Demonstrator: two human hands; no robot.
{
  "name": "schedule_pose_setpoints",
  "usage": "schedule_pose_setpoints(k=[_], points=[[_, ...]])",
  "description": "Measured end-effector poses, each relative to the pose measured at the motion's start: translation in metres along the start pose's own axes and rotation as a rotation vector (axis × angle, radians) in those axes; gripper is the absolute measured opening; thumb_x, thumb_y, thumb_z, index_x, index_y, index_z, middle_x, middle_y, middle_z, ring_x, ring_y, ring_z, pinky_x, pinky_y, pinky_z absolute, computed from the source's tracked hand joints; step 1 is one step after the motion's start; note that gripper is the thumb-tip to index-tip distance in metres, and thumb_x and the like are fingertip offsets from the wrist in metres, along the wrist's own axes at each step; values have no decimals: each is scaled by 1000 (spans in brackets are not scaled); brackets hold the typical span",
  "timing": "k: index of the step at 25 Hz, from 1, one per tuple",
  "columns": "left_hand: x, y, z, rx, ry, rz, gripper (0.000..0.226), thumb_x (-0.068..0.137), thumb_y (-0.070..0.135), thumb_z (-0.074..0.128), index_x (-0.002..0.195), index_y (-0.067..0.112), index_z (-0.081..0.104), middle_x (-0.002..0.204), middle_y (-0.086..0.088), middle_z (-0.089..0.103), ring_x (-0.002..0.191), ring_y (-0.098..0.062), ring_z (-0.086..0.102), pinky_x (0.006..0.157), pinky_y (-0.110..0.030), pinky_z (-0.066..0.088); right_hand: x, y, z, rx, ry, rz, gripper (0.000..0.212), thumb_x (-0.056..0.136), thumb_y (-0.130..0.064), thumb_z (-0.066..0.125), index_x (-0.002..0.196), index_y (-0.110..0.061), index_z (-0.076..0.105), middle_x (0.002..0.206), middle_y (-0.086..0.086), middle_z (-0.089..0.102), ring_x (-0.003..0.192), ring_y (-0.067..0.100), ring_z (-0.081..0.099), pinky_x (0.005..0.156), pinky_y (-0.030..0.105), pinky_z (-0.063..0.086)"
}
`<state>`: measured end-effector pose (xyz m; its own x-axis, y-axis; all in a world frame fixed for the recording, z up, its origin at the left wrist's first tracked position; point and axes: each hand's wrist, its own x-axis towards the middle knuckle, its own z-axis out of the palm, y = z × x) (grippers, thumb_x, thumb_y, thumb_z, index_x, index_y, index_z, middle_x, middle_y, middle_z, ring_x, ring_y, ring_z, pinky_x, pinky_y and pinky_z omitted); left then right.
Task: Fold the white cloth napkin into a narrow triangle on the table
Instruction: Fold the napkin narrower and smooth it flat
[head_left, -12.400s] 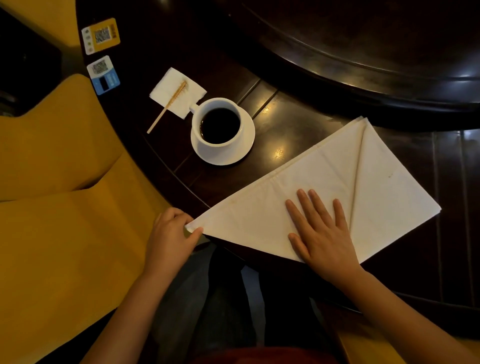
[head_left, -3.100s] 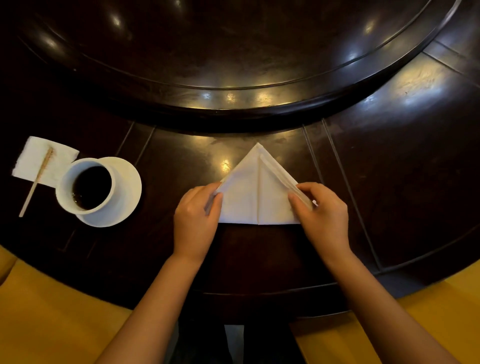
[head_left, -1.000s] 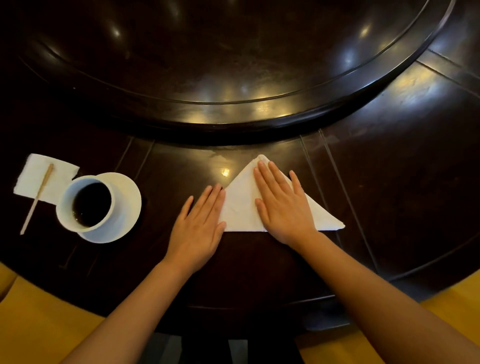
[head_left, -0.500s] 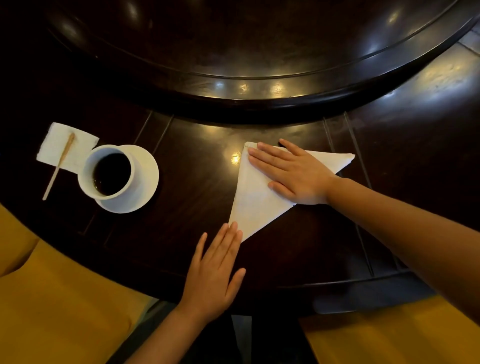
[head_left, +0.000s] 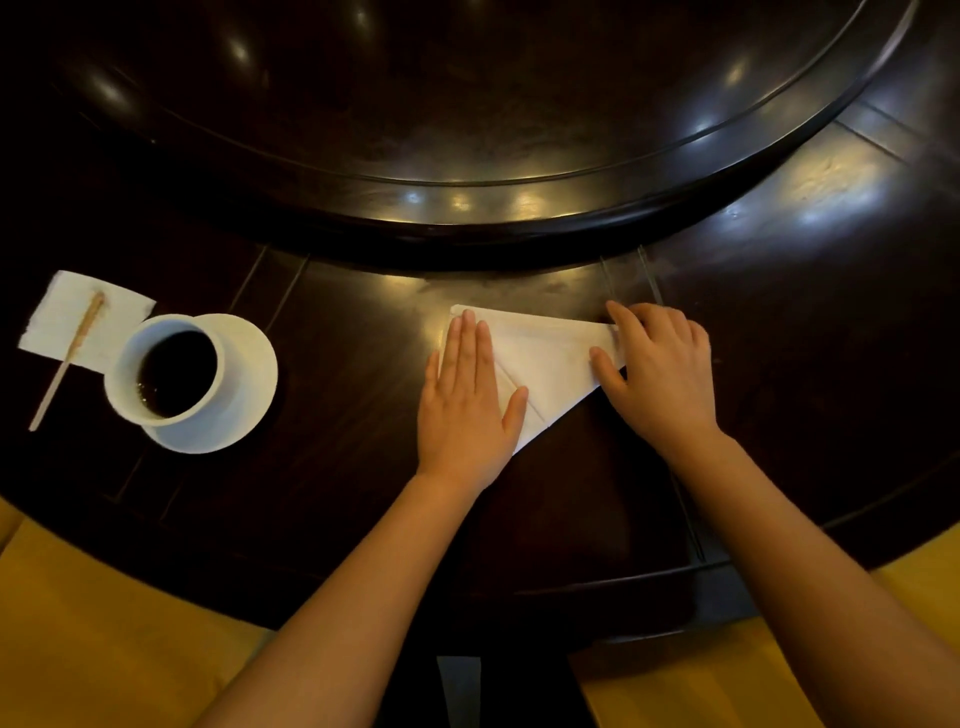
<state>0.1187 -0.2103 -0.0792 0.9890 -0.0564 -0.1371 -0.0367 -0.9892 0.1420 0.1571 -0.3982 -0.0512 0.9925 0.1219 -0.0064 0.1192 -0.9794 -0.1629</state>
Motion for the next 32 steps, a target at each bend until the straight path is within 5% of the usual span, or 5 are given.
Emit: schedule_pose_setpoints(k=[5, 14, 23, 28, 32], points=[[0, -1, 1, 17, 13, 3, 76, 88, 54, 9, 146, 7, -10, 156, -11, -8, 143, -20, -11, 114, -36, -6, 12, 16, -23, -43, -119, 56, 37, 80, -40, 62, 103, -12, 62, 106, 10, 52, 101, 28, 43, 86, 40, 32], [-1, 0, 2, -17, 6, -13, 77, 86, 53, 10, 145, 8, -12, 155, -9, -12, 142, -18, -13, 116, -37, -2, -15, -17, -65, 758, -33, 189, 7, 80, -16, 69, 82, -15, 62, 75, -6, 64, 70, 5, 59, 61, 17, 49], [-1, -8, -1, -59, 37, 46, 79, 89, 59, 16, 146, 9, -5, 157, -9, -1, 144, -18, -6, 115, -36, -2, -42, -63, -60, 839, 98, 28, 14, 81, -8, 67, 75, -3, 56, 65, 5, 60, 61, 16, 57, 57, 37, 48], [14, -33, -63, -851, 167, -255, 54, 93, 50, 24, 125, 19, 54, 122, -10, 62, 112, -23, 57, 97, -38, 43, -41, -70, -61, 754, 139, -64, 7, 80, -7, 66, 78, -5, 59, 73, 5, 62, 68, 19, 59, 60, 43, 50], [50, -45, -93, -1237, -370, -503, 56, 98, 53, 17, 111, 14, 55, 87, -9, 71, 77, -19, 69, 70, -27, 54, -49, -79, -53, 709, 135, -182, 7, 83, -16, 59, 83, -9, 61, 80, 2, 61, 72, 16, 57, 60, 40, 51]])
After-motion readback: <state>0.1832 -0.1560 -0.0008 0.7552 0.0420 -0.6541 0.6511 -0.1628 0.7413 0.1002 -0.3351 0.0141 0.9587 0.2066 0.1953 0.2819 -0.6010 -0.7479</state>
